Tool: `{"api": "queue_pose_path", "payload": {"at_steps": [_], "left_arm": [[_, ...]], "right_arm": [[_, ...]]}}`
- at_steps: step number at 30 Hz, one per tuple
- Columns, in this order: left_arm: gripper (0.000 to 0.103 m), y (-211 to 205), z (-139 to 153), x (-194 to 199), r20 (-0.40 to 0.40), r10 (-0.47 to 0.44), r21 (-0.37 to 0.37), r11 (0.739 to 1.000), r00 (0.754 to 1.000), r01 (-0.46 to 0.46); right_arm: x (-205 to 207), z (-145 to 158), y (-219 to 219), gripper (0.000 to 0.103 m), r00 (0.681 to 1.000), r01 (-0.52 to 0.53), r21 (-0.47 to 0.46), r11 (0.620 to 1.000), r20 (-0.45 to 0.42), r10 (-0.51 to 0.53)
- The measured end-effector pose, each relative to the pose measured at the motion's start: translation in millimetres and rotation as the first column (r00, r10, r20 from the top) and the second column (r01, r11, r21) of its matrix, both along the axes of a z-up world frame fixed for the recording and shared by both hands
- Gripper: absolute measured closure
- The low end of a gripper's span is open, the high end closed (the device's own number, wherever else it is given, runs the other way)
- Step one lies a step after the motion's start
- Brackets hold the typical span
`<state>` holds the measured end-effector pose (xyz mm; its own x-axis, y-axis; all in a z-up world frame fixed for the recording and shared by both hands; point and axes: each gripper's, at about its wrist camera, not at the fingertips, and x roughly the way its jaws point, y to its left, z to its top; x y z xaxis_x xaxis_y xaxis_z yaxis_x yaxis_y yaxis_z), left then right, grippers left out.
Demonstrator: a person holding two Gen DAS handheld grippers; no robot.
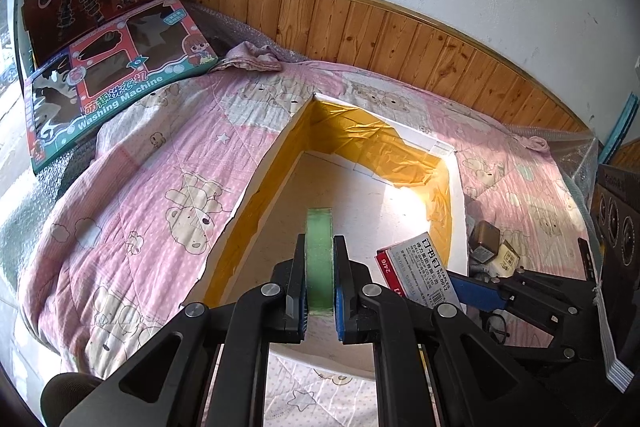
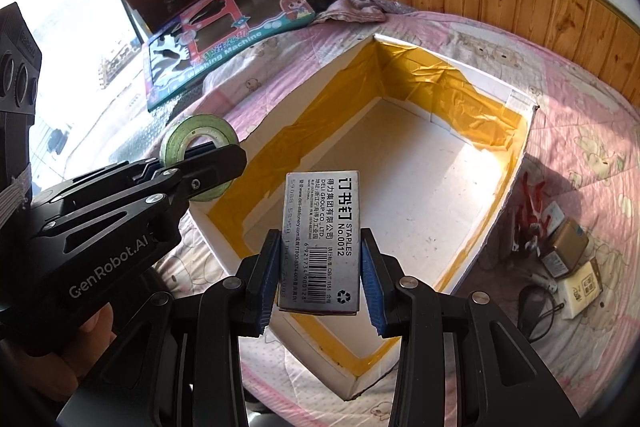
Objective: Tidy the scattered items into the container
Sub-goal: 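Carry the tape roll and staples box over the open box with both grippers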
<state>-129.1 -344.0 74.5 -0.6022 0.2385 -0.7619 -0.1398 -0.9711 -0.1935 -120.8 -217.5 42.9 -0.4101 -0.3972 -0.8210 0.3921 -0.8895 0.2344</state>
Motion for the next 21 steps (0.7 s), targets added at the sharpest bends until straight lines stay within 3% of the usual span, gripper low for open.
{"api": "queue_pose_path", "payload": {"at_steps": [11, 21], "left_arm": [[0.093, 7, -19, -20, 0.039, -0.052, -0.037, 0.998, 0.998, 0.053], [0.093, 5, -43, -39, 0.112, -0.096, -0.062, 0.993, 0.989, 0.103]], "right_arm": [[-10, -16, -4, 0.063, 1.0, 0.012, 0.063, 0.998, 0.013, -0.013], [-12, -31, -19, 0.063, 0.998, -0.047, 0.105, 0.993, 0.036, 0.043]]}}
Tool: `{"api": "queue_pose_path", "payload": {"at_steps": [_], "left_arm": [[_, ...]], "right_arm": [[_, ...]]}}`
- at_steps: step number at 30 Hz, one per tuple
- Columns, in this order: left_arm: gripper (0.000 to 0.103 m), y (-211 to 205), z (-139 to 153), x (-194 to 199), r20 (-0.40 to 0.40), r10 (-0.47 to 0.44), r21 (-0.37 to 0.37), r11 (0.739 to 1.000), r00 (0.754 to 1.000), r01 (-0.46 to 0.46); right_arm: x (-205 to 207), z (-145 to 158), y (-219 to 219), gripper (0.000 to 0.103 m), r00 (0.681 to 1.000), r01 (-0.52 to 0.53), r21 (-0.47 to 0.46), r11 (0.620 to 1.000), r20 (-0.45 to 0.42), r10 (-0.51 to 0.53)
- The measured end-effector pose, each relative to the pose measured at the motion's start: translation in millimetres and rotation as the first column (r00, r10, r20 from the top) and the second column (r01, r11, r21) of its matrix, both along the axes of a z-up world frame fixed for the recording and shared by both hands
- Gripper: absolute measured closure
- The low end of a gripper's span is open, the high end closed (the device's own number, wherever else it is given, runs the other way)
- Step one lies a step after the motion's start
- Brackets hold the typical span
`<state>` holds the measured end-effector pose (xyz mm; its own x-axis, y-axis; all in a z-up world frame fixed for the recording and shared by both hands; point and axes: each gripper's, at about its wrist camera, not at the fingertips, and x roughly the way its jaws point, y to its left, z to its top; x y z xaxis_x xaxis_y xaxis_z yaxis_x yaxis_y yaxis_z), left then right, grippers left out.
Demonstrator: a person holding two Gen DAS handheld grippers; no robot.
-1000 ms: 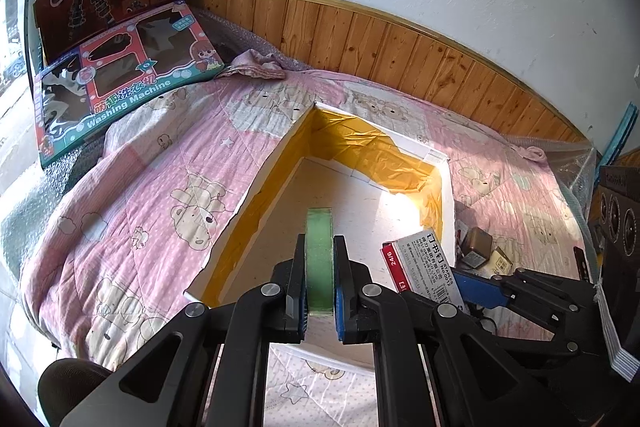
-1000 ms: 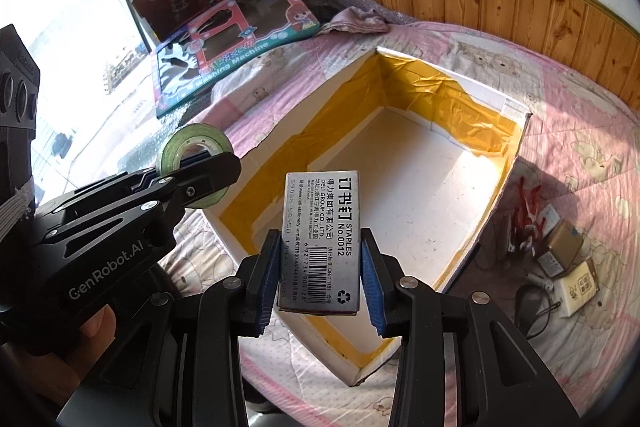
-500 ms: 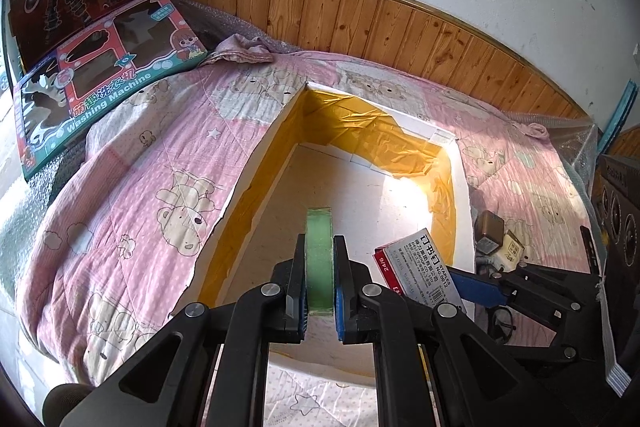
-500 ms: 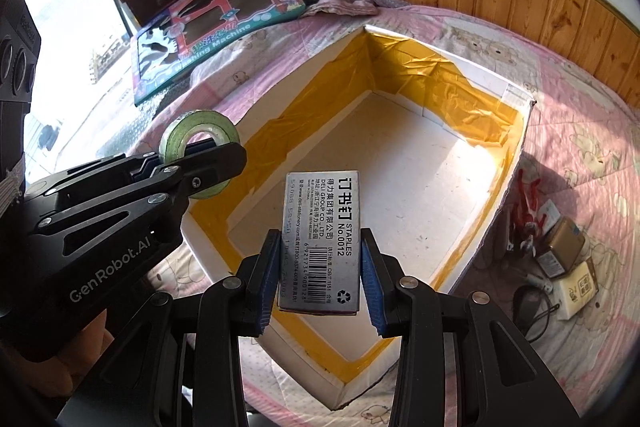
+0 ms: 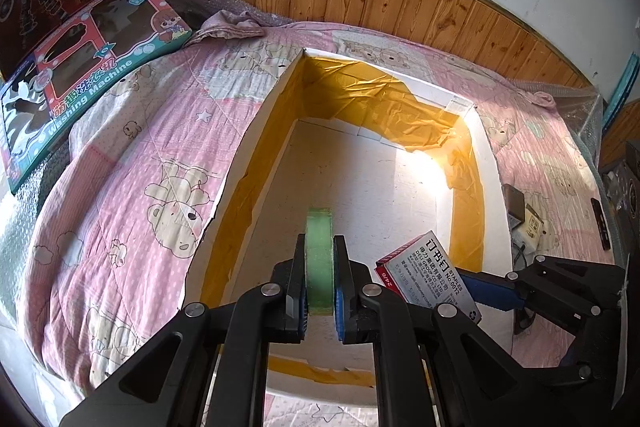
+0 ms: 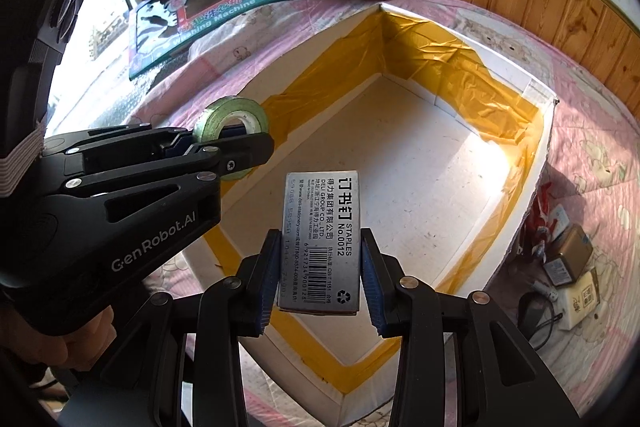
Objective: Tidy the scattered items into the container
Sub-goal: 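Carry the tape roll and staples box over the open box with both grippers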
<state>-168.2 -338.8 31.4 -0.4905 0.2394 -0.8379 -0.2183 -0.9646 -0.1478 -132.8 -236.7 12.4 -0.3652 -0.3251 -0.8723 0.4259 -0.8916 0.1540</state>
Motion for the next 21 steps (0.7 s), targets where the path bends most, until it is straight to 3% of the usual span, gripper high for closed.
{"api": "queue_pose_path", "payload": {"at_steps": [5, 11, 21], "left_arm": [[0.093, -10, -15, -7, 0.071, -0.024, 0.032, 0.999, 0.997, 0.022], [0.093, -11, -27, -12, 0.096, -0.061, 0.009, 0.998, 0.993, 0.06], [0.093, -15, -44, -19, 0.131, -0.101, -0.047, 0.993, 0.986, 0.108]], "right_arm": [[-1, -11, -7, 0.063, 0.999, -0.033, 0.04, 0.999, 0.025, 0.032], [-7, -21, -14, 0.063, 0.997, -0.065, 0.07, 0.995, 0.055, 0.061], [-23, -33, -15, 0.063, 0.99, -0.031, 0.006, 0.999, 0.14, 0.03]]}}
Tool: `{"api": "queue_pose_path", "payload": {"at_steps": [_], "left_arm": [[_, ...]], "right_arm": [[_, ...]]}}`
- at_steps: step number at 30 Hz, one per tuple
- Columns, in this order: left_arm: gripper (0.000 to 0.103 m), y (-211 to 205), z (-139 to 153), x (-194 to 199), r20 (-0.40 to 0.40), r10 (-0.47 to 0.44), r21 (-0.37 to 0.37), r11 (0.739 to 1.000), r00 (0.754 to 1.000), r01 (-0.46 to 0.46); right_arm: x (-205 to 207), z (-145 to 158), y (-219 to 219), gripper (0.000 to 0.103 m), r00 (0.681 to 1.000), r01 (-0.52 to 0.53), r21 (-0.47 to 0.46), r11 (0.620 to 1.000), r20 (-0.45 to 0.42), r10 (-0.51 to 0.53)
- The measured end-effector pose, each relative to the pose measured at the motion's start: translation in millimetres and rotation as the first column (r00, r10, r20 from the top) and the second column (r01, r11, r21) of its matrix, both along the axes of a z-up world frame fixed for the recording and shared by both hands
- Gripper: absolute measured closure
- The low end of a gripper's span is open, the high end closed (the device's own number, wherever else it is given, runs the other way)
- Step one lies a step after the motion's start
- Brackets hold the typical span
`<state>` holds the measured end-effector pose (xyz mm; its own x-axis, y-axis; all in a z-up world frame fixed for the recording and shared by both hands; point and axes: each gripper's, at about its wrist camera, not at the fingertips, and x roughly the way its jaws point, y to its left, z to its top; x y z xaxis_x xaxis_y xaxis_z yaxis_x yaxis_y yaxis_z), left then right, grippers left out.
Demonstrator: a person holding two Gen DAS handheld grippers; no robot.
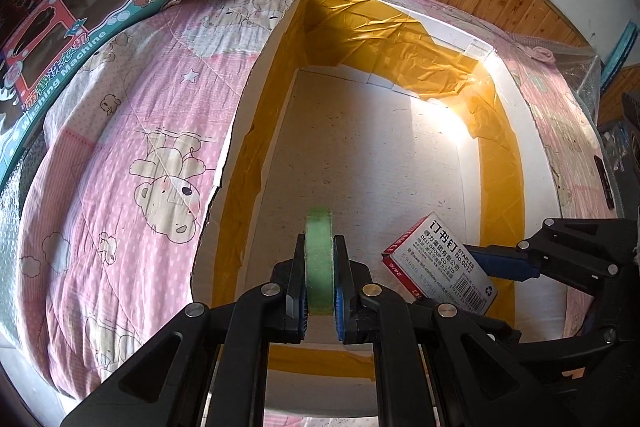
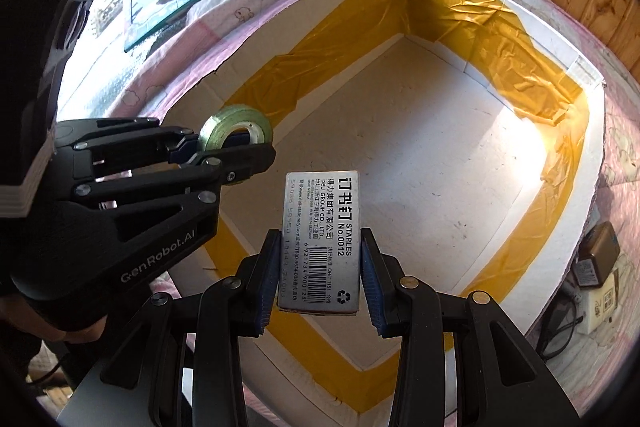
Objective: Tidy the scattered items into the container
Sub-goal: 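Carry the tape roll and staples box over the open box with both grippers, then open both grippers to drop the tape roll and staples box into the box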
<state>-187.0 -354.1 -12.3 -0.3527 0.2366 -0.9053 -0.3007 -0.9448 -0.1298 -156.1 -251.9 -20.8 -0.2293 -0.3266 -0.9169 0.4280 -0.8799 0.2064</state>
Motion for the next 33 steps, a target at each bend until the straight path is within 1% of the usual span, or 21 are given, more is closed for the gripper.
{"api": "queue_pose_path", "payload": {"at_steps": [4, 8, 14, 16, 17, 19, 20, 22, 26, 30, 33], "left_arm": [[0.093, -3, -6, -3, 0.012, 0.007, -0.01, 1.0, 1.0, -0.007], [0.093, 0, -9, -6, 0.015, 0.001, -0.028, 1.0, 1.0, -0.001], [0.092, 4, -15, -11, 0.041, -0.004, -0.042, 0.999, 0.999, 0.006], [0.092, 6, -16, -11, 0.055, -0.013, -0.044, 0.999, 0.998, 0.016], [0.091, 7, -17, -11, 0.06, -0.017, -0.049, 0.999, 0.998, 0.02], [0.081, 8, -18, -10, 0.062, -0.014, -0.063, 0.998, 0.998, 0.018], [0.075, 8, -18, -10, 0.06, -0.01, -0.062, 0.998, 0.998, 0.014], [0.07, 8, -16, -7, 0.054, 0.0, -0.057, 0.998, 0.999, 0.003], [0.062, 5, -3, -2, 0.024, 0.036, -0.045, 0.998, 0.999, -0.035], [0.061, -2, 28, 8, -0.055, 0.075, -0.041, 0.996, 0.996, -0.077], [0.055, -2, 52, 22, -0.133, 0.094, -0.052, 0.993, 0.987, -0.102]], "right_arm": [[-6, -3, -4, 0.063, 1.0, 0.006, 0.004, 1.0, 0.016, -0.006], [-9, -9, -5, 0.063, 1.0, 0.009, 0.033, 0.999, 0.016, -0.009], [-14, -15, -8, 0.062, 0.999, -0.032, 0.089, 0.995, 0.02, 0.031], [-15, -15, -6, 0.06, 0.999, -0.045, 0.088, 0.995, 0.029, 0.042], [-14, -15, -6, 0.06, 0.998, -0.054, 0.093, 0.994, 0.029, 0.052], [-13, -13, -4, 0.059, 0.999, -0.052, 0.106, 0.993, 0.016, 0.051], [-13, -12, -2, 0.058, 0.999, -0.046, 0.097, 0.994, 0.016, 0.045], [-11, -10, 2, 0.058, 0.999, -0.031, 0.079, 0.996, 0.014, 0.029], [-4, 6, 16, 0.058, 1.0, 0.014, -0.003, 1.0, -0.013, -0.014], [15, 49, 40, 0.058, 0.986, 0.07, -0.142, 0.987, -0.141, -0.09], [31, 73, 52, 0.058, 0.968, 0.071, -0.193, 0.979, -0.224, -0.114]]}}
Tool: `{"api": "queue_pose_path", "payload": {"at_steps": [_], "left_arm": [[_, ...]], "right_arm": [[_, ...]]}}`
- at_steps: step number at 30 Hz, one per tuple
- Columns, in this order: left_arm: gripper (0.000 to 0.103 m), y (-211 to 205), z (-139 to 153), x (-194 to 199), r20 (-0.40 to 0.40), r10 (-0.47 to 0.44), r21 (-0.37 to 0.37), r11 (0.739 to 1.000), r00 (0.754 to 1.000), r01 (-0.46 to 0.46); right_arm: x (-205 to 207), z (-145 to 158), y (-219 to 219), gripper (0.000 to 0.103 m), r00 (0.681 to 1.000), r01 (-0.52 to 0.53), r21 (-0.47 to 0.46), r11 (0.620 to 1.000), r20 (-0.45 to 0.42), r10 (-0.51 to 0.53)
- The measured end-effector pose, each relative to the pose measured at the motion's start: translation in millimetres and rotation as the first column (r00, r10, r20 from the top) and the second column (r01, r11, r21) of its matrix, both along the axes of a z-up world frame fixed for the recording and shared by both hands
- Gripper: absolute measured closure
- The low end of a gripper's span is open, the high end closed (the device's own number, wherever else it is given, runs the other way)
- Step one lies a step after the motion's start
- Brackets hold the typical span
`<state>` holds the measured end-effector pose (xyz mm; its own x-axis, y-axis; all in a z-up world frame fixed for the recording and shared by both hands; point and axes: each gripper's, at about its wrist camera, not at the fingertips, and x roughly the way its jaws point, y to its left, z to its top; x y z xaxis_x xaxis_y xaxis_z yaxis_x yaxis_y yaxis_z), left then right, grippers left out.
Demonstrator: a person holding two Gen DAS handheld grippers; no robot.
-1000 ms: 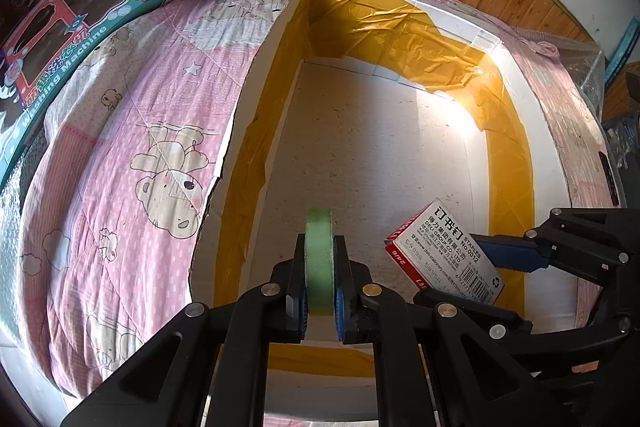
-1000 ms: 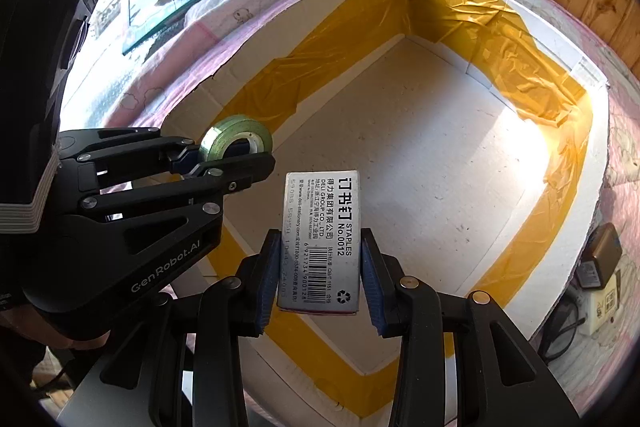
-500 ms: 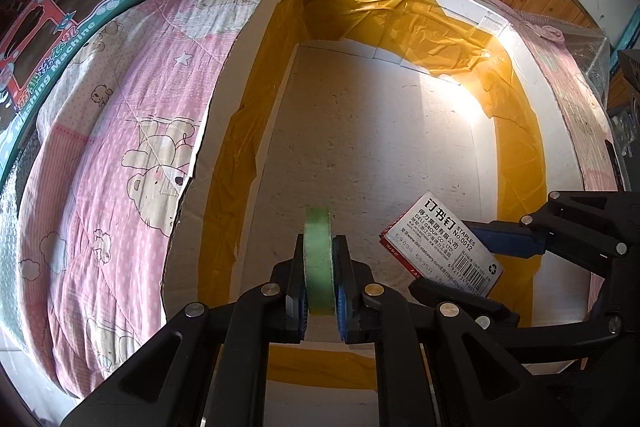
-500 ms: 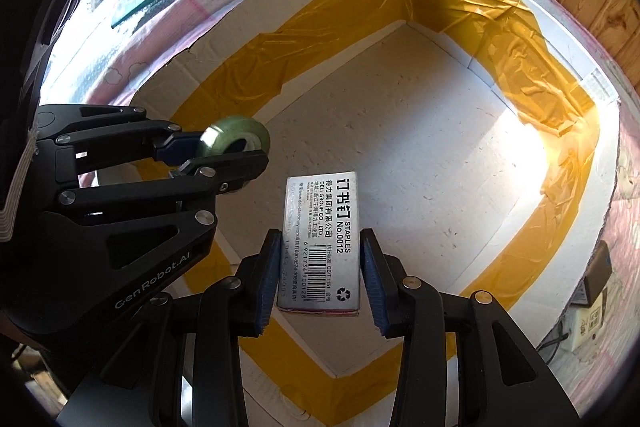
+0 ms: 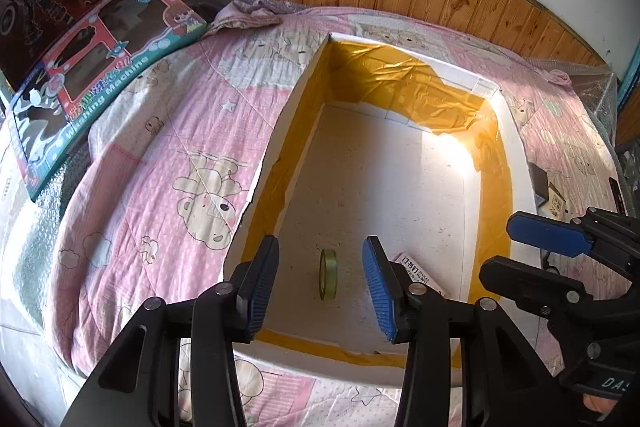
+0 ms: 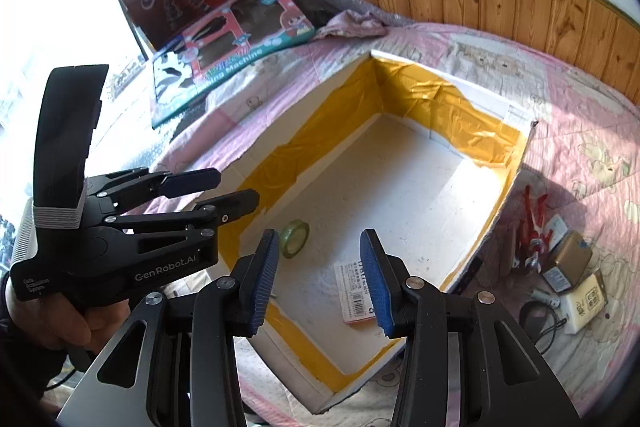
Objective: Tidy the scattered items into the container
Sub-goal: 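Open both grippers to drop the tape roll and staples box into the box, then move both grippers back toward the remaining items beside the box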
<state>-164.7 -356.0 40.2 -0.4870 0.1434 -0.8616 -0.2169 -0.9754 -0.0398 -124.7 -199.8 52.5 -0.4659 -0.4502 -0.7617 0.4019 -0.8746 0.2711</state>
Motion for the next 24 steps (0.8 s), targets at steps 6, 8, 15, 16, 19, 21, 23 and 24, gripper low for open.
{"api": "queue_pose_path", "payload": {"at_steps": [6, 8, 15, 16, 19, 21, 23, 24], "left_arm": [[0.052, 11, 38, 35, -0.105, 0.021, -0.035, 0.999, 0.994, -0.025], [0.052, 14, 49, 45, -0.122, 0.031, -0.018, 0.999, 0.992, -0.034], [0.048, 40, 81, 81, -0.205, 0.01, -0.006, 1.0, 0.979, -0.011], [0.048, 45, 84, 84, -0.213, 0.003, -0.007, 1.0, 0.977, -0.005], [0.047, 60, 90, 95, -0.227, -0.022, -0.012, 1.0, 0.974, 0.02], [0.047, 70, 92, 102, -0.229, -0.037, -0.013, 0.999, 0.973, 0.035], [0.046, 79, 90, 106, -0.222, -0.055, -0.01, 0.998, 0.973, 0.055], [0.046, 84, 88, 108, -0.216, -0.06, -0.007, 0.998, 0.975, 0.06]], "right_arm": [[33, 32, 16, 0.058, 0.99, -0.046, -0.07, 0.997, -0.136, 0.036], [43, 36, 21, 0.058, 0.985, -0.057, -0.079, 0.995, -0.165, 0.044], [78, 40, 54, 0.058, 0.973, -0.053, -0.133, 0.99, -0.231, 0.021], [83, 40, 59, 0.058, 0.971, -0.051, -0.142, 0.988, -0.238, 0.016], [93, 35, 78, 0.058, 0.968, -0.02, -0.165, 0.986, -0.249, -0.022], [98, 27, 94, 0.058, 0.971, 0.014, -0.186, 0.982, -0.231, -0.058], [101, 17, 110, 0.058, 0.975, 0.053, -0.207, 0.977, -0.203, -0.095], [101, 12, 119, 0.058, 0.977, 0.071, -0.22, 0.973, -0.184, -0.113]]}}
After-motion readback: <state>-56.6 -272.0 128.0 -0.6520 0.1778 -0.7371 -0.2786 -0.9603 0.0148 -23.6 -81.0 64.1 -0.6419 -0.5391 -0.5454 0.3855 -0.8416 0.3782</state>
